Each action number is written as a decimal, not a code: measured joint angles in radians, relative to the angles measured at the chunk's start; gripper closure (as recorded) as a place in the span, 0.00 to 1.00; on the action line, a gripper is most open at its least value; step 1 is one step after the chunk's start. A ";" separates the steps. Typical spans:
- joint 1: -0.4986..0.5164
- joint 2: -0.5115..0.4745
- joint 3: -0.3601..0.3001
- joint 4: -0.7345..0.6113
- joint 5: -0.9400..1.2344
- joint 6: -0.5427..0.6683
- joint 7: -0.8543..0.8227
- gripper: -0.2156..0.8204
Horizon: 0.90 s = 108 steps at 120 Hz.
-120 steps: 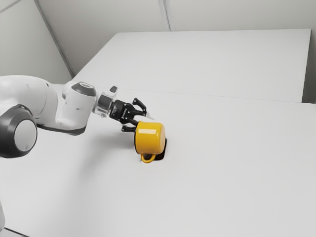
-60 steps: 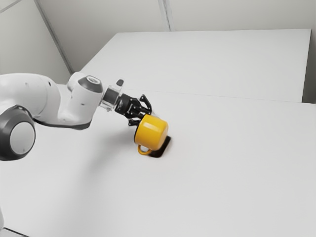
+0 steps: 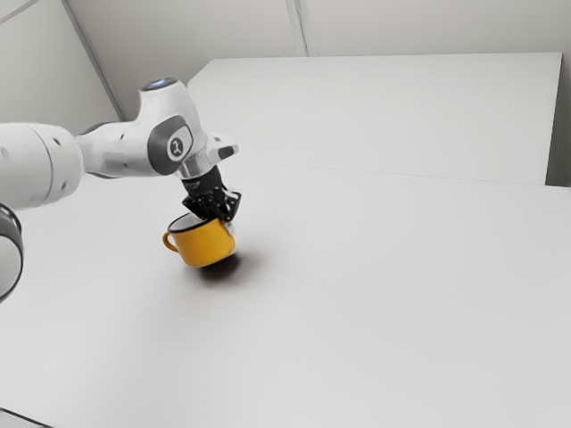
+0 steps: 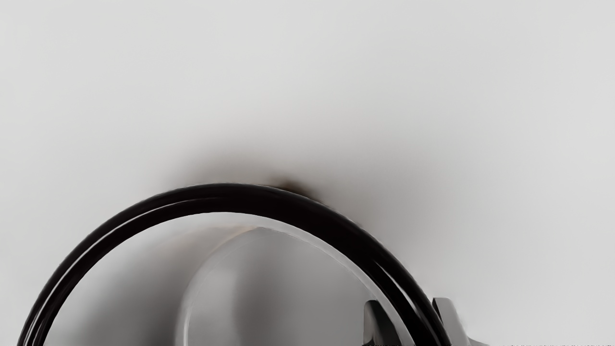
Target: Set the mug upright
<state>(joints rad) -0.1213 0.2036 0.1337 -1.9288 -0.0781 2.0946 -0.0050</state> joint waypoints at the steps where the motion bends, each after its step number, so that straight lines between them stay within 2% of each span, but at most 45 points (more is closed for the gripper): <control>1: 0.000 -0.001 0.000 -0.003 0.007 0.003 -0.001 0.94; 28: 0.000 -0.008 -0.012 -0.063 0.184 0.138 -0.030 0.94; 52: 0.000 -0.007 -0.013 -0.112 0.238 0.244 -0.059 0.94; 108: -0.023 0.042 -0.016 -0.136 0.245 0.315 -0.127 0.95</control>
<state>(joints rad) -0.1438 0.2454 0.1172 -2.0647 0.1671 2.4092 -0.1324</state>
